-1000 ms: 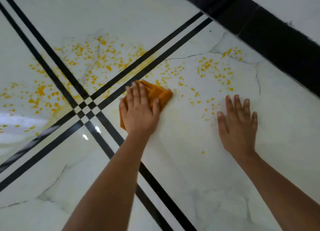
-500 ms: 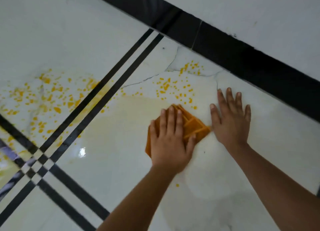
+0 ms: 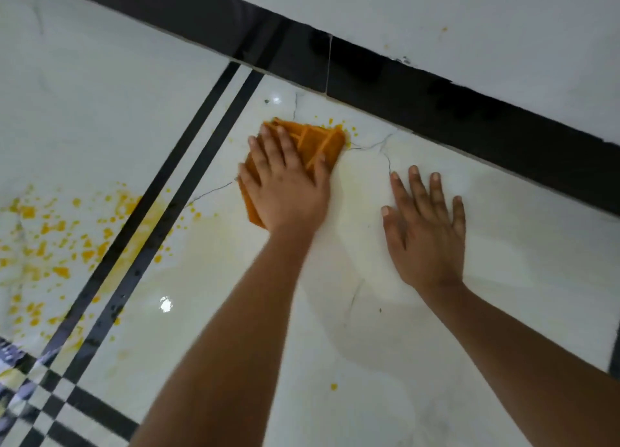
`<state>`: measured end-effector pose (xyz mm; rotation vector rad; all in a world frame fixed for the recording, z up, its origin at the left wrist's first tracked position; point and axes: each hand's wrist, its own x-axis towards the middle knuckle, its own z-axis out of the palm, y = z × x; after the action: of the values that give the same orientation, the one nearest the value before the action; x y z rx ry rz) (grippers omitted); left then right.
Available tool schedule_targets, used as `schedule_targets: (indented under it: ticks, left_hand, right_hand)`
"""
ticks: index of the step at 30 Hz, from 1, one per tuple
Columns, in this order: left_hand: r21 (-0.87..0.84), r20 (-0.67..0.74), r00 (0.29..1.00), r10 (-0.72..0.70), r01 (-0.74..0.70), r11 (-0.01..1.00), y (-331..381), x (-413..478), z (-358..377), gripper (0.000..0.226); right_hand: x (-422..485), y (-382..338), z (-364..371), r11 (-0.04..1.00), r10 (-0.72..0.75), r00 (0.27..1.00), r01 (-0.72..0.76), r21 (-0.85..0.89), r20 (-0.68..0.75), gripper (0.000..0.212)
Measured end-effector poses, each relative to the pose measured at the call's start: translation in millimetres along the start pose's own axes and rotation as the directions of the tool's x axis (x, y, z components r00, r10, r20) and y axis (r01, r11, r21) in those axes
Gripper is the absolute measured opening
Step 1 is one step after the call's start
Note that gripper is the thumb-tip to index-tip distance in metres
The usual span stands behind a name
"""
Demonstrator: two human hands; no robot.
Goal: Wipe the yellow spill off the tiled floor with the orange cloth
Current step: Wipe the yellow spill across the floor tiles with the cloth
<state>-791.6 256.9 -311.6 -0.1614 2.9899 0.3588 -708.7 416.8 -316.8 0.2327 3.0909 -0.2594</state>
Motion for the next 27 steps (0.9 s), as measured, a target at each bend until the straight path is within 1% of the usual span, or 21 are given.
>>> schedule_targets:
  ticks: [1,3,4,5,6,7,8,9,11,12,13,15,16,17,19,20,21,23,24,25,27]
  left_hand:
    - [0.009,0.021,0.995,0.096,-0.096,0.995,9,-10,5,0.071]
    - [0.066,0.099,0.923,0.371,-0.378,0.923,8,-19,7,0.072]
    - [0.075,0.114,0.905,0.41,-0.419,0.905,4,-7,6,0.073]
    - [0.089,0.092,0.933,0.348,-0.356,0.93,3,9,4,0.073]
    - [0.069,0.048,0.976,0.215,-0.218,0.974,6,19,2,0.073]
    - [0.027,0.026,0.995,0.097,-0.097,0.995,14,25,1,0.074]
    - [-0.006,0.025,0.998,0.049,-0.049,0.999,24,23,2,0.074]
    - [-0.006,0.041,0.995,0.089,-0.089,0.996,31,16,4,0.075]
    - [0.037,0.095,0.958,0.272,-0.276,0.96,31,7,8,0.077]
    - [0.031,0.105,0.945,0.311,-0.316,0.948,28,13,7,0.077]
    - [0.037,0.093,0.958,0.271,-0.275,0.961,26,23,6,0.077]
    - [-0.004,0.047,0.997,0.067,-0.067,0.998,31,32,4,0.078]
    - [-0.028,0.045,0.999,0.018,-0.016,0.999,36,28,5,0.078]
    - [-0.026,0.048,0.998,0.048,-0.047,0.999,41,19,7,0.078]
    - [0.021,0.081,0.972,0.219,-0.221,0.975,40,3,11,0.078]
    - [0.018,0.096,0.957,0.273,-0.276,0.961,38,5,10,0.078]
    - [0.02,0.088,0.961,0.261,-0.263,0.965,35,15,10,0.078]
    - [0.001,0.05,0.993,0.11,-0.11,0.994,34,31,6,0.078]
    - [-0.017,0.047,0.996,0.078,-0.077,0.997,35,32,7,0.079]
    - [-0.018,0.053,0.991,0.125,-0.124,0.992,34,27,8,0.079]
    - [0.051,0.093,0.934,0.346,-0.352,0.935,22,17,8,0.079]
  right_hand:
    - [0,0,0,1.0,-0.001,1.0,0.001,0.0,0.0,0.056]
    - [1,0,0,1.0,-0.008,1.0,0.008,-0.007,0.011,0.057]
    - [2,0,0,1.0,-0.011,1.0,0.012,-0.017,0.016,0.057]
    - [2,0,0,0.999,-0.013,1.0,0.014,-0.029,0.021,0.057]
    - [2,1,-1,0.999,-0.016,1.0,0.017,-0.043,0.026,0.058]
    - [1,1,-1,0.999,-0.004,1.0,0.006,-0.05,0.03,0.058]
    - [1,1,-2,0.999,0.0,0.999,0.002,-0.053,0.032,0.058]
    - [1,1,-1,0.999,-0.001,0.999,0.003,-0.052,0.033,0.058]
    - [1,0,-2,0.999,-0.004,0.999,0.006,-0.045,0.043,0.059]
    - [2,1,-2,0.999,-0.002,0.999,0.004,-0.045,0.048,0.059]
    - [3,1,-1,0.999,0.001,0.999,0.002,-0.045,0.054,0.06]
    - [1,1,-1,0.998,-0.002,0.998,0.005,-0.057,0.059,0.059]
    - [1,2,-1,0.998,-0.002,0.998,0.005,-0.059,0.059,0.059]
    - [1,2,-1,0.998,-0.001,0.998,0.004,-0.058,0.059,0.059]
    - [2,1,-1,0.999,-0.001,0.998,0.004,-0.055,0.066,0.06]
    - [3,1,-2,0.999,0.005,0.998,-0.002,-0.05,0.063,0.059]
    - [3,1,-2,0.999,0.004,0.998,-0.001,-0.045,0.06,0.059]
    - [2,1,-1,0.999,-0.002,0.999,0.005,-0.044,0.054,0.059]
    - [2,2,-2,0.999,-0.004,0.998,0.006,-0.044,0.057,0.059]
    - [2,1,-2,0.999,-0.006,0.998,0.008,-0.044,0.06,0.06]
    - [3,2,-2,0.999,-0.008,0.998,0.011,-0.038,0.063,0.06]
